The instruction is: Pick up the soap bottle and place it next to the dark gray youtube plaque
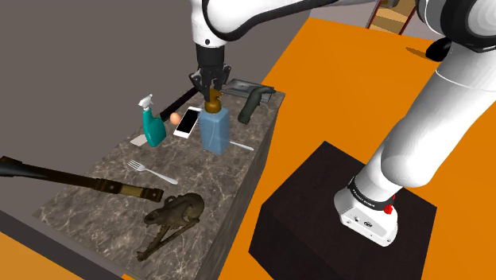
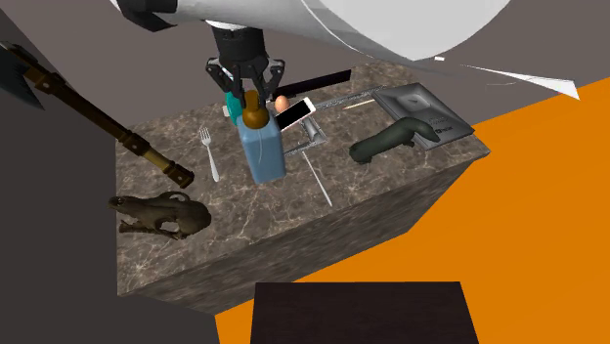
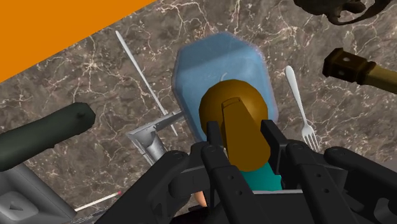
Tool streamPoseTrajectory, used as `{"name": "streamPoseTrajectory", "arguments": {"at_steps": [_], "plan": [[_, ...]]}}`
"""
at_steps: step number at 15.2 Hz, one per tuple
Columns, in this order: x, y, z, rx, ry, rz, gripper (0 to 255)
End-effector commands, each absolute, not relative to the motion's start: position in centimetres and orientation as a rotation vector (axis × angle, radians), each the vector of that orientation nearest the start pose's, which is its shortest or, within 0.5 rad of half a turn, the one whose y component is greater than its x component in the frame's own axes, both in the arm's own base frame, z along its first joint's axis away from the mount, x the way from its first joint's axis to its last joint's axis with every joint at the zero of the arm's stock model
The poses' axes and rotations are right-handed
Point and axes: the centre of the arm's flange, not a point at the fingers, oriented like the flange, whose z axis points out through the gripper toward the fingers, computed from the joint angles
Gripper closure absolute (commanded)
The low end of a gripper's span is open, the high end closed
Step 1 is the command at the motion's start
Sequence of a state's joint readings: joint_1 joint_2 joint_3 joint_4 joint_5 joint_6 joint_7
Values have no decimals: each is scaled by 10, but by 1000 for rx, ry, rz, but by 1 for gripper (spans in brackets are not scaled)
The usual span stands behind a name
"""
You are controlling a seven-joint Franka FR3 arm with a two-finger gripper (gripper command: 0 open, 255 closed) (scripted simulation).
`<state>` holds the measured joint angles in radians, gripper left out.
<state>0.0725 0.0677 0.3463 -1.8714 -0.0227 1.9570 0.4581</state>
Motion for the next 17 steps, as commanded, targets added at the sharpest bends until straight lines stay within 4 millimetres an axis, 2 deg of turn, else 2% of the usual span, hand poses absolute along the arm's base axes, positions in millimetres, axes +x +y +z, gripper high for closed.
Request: {"name": "streamPoseTrajectory", "arguments": {"at_steps": [1, 17], "plan": [[533, 231, 490, -3130, 50, -30, 255], [533, 231, 574, -3130, 50, -30, 255]]}}
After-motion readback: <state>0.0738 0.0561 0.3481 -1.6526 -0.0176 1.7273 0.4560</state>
